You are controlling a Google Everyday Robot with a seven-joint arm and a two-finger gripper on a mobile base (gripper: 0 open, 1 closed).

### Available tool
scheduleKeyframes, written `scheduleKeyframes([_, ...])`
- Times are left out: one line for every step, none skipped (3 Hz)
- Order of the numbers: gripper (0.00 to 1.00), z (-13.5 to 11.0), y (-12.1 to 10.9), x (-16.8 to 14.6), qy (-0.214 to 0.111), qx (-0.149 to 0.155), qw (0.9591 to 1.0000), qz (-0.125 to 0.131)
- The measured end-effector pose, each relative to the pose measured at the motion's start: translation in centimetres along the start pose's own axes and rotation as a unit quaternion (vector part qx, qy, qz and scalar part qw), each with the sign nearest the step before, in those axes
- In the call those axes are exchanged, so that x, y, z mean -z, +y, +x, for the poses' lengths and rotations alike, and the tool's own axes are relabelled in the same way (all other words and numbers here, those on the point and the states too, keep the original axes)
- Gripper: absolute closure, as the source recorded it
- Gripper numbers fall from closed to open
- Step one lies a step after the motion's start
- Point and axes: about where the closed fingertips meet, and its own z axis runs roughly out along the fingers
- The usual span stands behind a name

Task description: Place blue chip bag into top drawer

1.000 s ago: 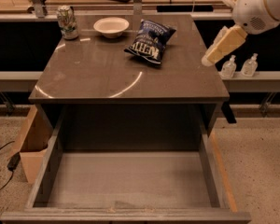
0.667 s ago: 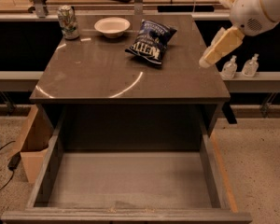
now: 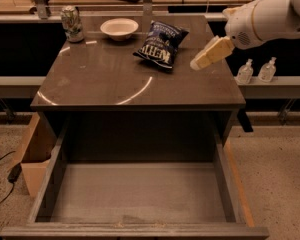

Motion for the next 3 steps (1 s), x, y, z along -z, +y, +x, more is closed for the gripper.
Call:
scheduleKeyframes([0.00, -0.4, -0.6, -3.9, -0.043, -0.040, 0.9982, 0.018])
scheduleKeyframes([0.00, -1.0, -0.3, -7.2, -0.072, -0.078, 0.9939, 0.030])
scheduleKeyframes([0.00, -1.7, 0.5, -10.5, -0.097, -0.109, 0.9885, 0.039])
